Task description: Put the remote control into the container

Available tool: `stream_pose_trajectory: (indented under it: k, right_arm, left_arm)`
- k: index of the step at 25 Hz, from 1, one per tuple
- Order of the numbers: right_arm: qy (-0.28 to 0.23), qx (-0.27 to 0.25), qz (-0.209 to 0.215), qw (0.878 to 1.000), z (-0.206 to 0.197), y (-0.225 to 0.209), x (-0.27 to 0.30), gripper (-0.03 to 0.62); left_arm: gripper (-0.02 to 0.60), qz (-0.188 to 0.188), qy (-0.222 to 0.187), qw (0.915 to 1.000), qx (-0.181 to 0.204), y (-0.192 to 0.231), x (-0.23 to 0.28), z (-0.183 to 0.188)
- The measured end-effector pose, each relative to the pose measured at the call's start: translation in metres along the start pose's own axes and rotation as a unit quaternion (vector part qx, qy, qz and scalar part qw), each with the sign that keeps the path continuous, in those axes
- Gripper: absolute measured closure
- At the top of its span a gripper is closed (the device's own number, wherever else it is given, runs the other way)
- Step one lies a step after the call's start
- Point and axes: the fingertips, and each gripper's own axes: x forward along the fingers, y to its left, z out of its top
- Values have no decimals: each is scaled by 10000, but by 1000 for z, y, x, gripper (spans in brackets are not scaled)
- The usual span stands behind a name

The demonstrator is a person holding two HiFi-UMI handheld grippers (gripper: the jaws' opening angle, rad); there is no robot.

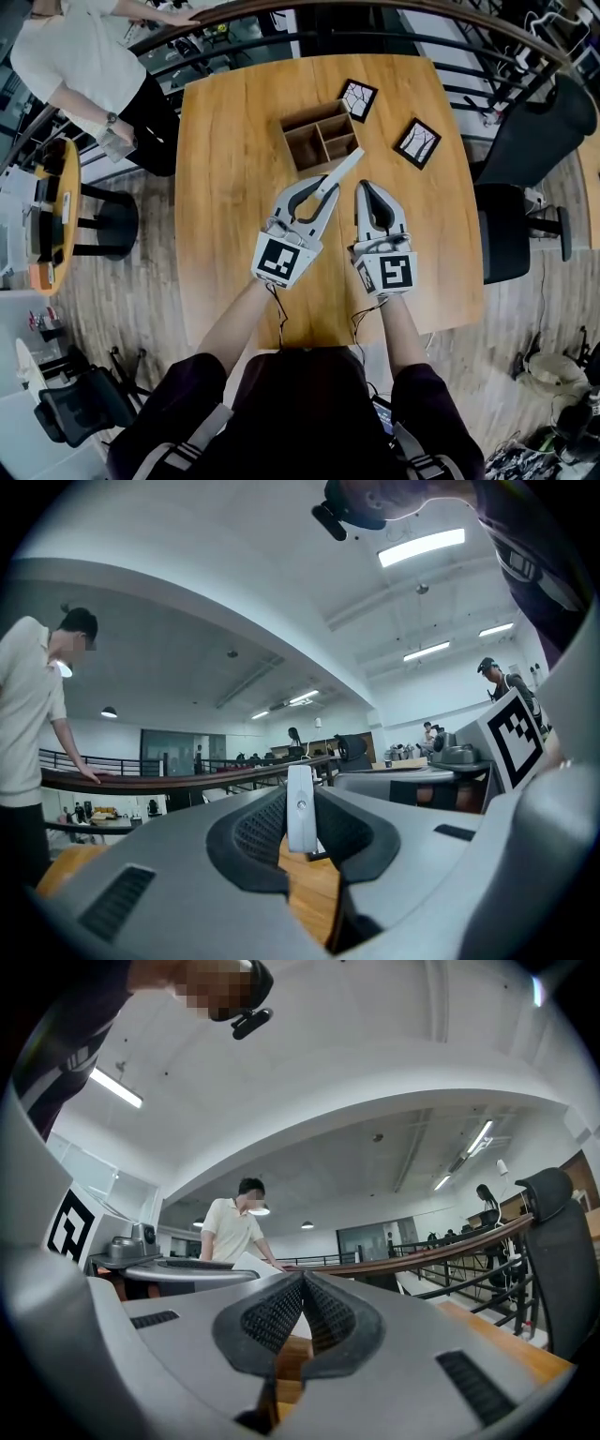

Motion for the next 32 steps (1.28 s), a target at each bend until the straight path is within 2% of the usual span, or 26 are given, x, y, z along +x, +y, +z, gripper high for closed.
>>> stream_pose_trajectory:
  k: [2,5,10,16,24,32]
  right_arm:
    - [44,110,-6,9999,-12,-13,13,576]
    - [119,295,-20,9995,-33,-31,32,576]
    - [256,470,35,9986,-64,-50,50,576]
    - [313,577,94,9978,-77,-60,60,576]
    - [445,581,64,9973,-90,-65,67,576]
    - [640,667,14,9957,-113,-71,69,576]
  left_arm:
    - [497,-49,140,9999,49,6,15,-12]
    - [499,30,135,9999,19,25,39,-30]
    - [498,86,590,9982,-53,44,62,-61]
    - [499,33,834,9965,-38,51,77,-81]
    - [498,-230,1689,9854,-6,61,104,-132]
    - [499,-447,2149,9756,31,67,125,-168]
